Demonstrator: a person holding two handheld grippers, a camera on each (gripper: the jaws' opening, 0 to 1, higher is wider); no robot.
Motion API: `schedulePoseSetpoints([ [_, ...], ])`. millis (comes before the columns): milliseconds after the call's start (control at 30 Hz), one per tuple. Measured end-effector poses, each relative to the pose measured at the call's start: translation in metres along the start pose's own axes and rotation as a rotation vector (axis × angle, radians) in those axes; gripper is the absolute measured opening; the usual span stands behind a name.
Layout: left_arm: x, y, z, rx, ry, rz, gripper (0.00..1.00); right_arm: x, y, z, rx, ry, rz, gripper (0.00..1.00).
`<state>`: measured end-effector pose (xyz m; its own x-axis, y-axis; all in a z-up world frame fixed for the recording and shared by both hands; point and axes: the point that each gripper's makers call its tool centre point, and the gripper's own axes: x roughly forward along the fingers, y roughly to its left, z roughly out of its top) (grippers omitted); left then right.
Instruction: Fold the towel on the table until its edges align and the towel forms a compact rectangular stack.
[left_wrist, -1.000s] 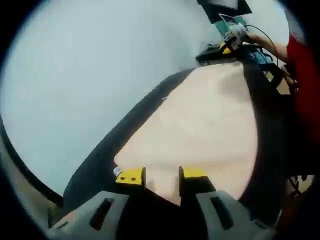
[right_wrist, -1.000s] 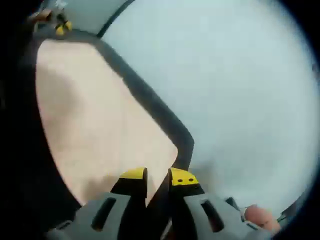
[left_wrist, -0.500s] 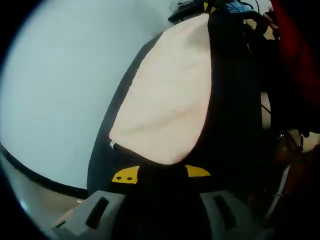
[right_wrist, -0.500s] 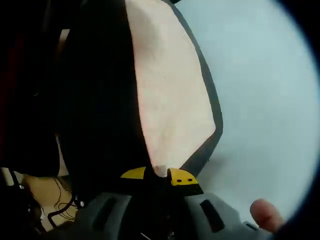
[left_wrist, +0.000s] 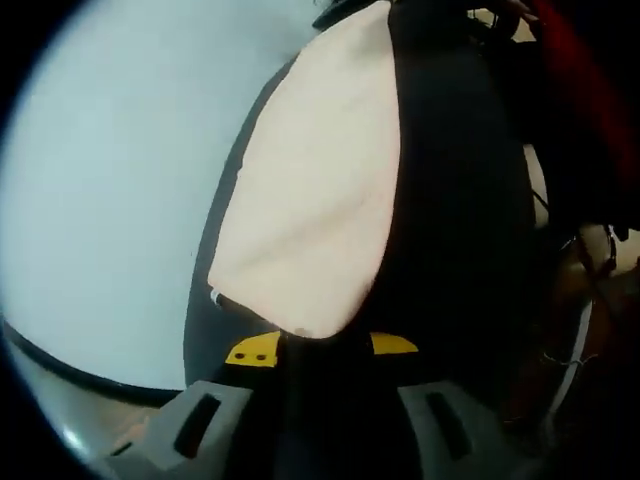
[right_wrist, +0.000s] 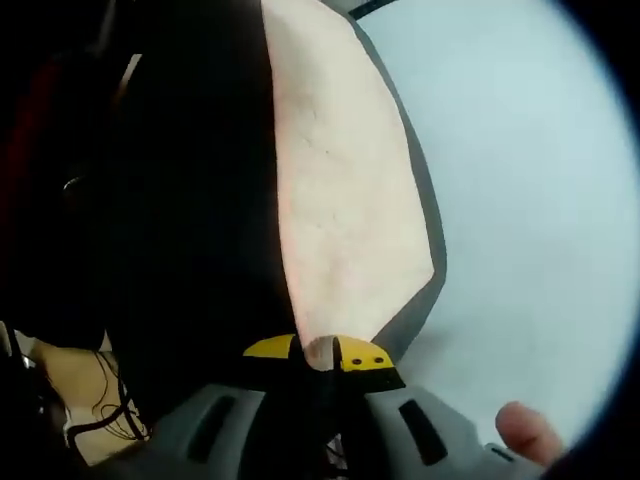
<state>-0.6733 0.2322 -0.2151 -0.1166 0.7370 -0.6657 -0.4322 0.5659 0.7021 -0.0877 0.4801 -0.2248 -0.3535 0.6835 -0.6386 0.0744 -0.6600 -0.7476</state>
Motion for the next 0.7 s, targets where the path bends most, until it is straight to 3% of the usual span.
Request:
schedulePoseSetpoints([
  [100,0.001,-0.008,0.021,0.07,-0.051,-0.031,0.26,0.0,0.0,0.0,-0.001,0.002,-0.001,0.1],
  [167,0.002,-0.009,0.025,0.115,-0.024,-0.017,0.1,0.001,0.004,0.0,-0.01,0.008,0.015,0.02],
  [200,0.001,-0.009,0.028,0.102,-0.043,-0.013,0.04,0.001,0.002,0.002,-0.036,0.008,0.008,0.01],
  [233,0.0,-0.008,0.034,0.063,-0.081,-0.019,0.04,-0.001,0.0,0.002,-0.053,0.01,-0.006,0.01],
  [267,-0.001,-0.004,0.032,0.014,-0.08,-0.002,0.04,-0.002,-0.003,0.003,-0.054,0.008,-0.009,0.0],
  [433,-0.016,0.012,0.032,-0.045,-0.116,0.015,0.01,-0.022,-0.027,0.008,0.033,-0.029,-0.004,0.0],
  [533,-0.029,0.035,0.04,-0.08,-0.136,0.08,0.0,-0.034,-0.038,0.016,0.036,-0.052,0.011,0.0],
  [633,-0.037,0.051,0.046,-0.2,-0.17,0.073,0.0,-0.042,-0.058,0.023,0.05,-0.07,-0.002,0.0],
  [700,-0.035,0.061,0.046,-0.218,-0.172,0.068,0.0,-0.042,-0.072,0.026,0.052,-0.075,-0.012,0.0],
])
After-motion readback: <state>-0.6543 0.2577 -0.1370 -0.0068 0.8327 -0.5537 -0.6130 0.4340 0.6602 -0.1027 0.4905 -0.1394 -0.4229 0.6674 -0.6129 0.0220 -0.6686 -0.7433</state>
